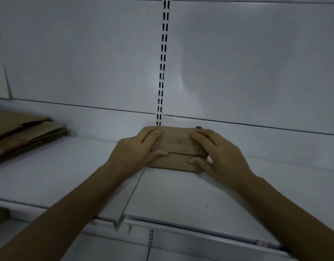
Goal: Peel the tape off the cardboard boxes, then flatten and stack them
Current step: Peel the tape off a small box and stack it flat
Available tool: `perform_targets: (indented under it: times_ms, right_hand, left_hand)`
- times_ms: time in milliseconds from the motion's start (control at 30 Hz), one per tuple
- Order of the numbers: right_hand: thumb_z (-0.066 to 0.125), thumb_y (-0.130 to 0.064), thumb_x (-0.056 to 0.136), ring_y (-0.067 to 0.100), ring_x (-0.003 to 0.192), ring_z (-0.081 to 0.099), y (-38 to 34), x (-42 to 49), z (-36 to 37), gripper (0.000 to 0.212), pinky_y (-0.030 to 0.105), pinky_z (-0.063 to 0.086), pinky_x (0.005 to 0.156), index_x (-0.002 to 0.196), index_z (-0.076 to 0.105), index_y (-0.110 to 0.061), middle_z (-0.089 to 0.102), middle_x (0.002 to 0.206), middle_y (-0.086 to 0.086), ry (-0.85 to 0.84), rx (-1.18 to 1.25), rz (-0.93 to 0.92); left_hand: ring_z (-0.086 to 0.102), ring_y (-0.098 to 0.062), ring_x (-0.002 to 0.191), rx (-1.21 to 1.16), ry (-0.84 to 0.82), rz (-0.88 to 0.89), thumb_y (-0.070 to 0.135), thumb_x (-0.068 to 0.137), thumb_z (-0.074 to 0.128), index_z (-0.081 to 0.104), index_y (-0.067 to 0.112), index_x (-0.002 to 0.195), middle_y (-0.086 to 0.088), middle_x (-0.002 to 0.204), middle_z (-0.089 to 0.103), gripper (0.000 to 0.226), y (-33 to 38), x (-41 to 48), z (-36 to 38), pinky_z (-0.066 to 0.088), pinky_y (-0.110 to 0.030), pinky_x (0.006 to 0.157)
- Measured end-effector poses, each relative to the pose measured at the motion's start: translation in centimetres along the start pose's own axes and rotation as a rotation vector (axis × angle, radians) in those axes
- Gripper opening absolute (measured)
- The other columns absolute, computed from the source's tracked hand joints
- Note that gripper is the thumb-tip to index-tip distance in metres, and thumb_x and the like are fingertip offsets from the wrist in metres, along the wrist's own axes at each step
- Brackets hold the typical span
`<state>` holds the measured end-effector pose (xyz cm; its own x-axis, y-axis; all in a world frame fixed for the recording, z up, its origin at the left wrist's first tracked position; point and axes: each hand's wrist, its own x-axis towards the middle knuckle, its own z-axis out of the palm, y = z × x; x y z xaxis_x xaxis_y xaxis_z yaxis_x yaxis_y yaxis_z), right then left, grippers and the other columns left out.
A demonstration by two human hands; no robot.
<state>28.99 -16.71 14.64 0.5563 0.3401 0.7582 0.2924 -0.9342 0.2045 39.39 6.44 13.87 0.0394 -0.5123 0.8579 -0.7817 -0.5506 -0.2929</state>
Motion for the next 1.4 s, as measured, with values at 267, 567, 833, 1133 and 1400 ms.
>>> perform_targets:
  times_ms: [267,567,833,1133,1400]
  right_hand:
    - [0.053,-0.037,0.084,0.013,0.075,0.068,-0.5,0.7,-0.9,0.033,0.029,0.055,0.067,0.108,0.069,-0.022,0.072,0.09,-0.009,0.212,0.321,0.382]
    - [0.073,-0.055,0.07,0.017,0.063,0.055,-3.2,1.3,0.0,0.043,0.029,0.042,0.06,0.082,0.06,-0.017,0.061,0.073,-0.006,0.255,-0.045,0.297]
    - [0.059,-0.039,0.069,0.013,0.089,0.058,-2.9,0.6,-1.4,0.038,0.032,0.048,0.072,0.101,0.04,-0.033,0.053,0.096,-0.019,0.238,0.483,0.336]
    - [0.057,-0.032,0.068,0.01,0.091,0.06,-2.0,0.3,-2.1,0.038,0.034,0.051,0.076,0.103,0.046,-0.025,0.059,0.099,-0.013,0.199,0.591,0.213]
    - [0.059,-0.067,0.069,0.003,0.079,0.058,-2.2,-0.5,-4.2,0.039,0.023,0.045,0.066,0.082,0.064,-0.03,0.063,0.081,-0.018,-0.006,0.285,0.422]
  left_hand:
    - [0.066,-0.017,0.087,-0.252,-0.012,-0.319,0.068,0.085,0.04,0.01,0.026,0.147,-0.002,0.141,0.048,0.081,2.1,1.0,-0.8,0.055,-0.03,0.057]
    - [0.061,-0.015,0.095,-0.402,-0.033,-0.646,0.042,0.078,0.068,-0.023,0.044,0.142,0.005,0.123,0.06,0.111,3.3,0.8,0.2,0.051,-0.034,0.076]
    - [0.066,-0.017,0.086,-0.575,-0.062,-0.369,0.031,0.079,0.052,-0.021,0.041,0.142,0.032,0.15,0.014,0.096,2.6,0.9,-0.5,0.057,-0.037,0.074]
    - [0.063,-0.013,0.066,-0.54,-0.121,-0.146,0.032,0.083,0.046,-0.029,0.031,0.143,0.018,0.157,0.014,0.096,1.8,0.7,-0.6,0.055,-0.037,0.064]
    - [0.044,-0.005,0.047,-0.305,-0.199,-0.007,0.029,0.079,0.046,0.01,0.003,0.147,-0.015,0.114,0.066,0.081,2.0,0.7,-1.3,0.03,-0.012,0.046]
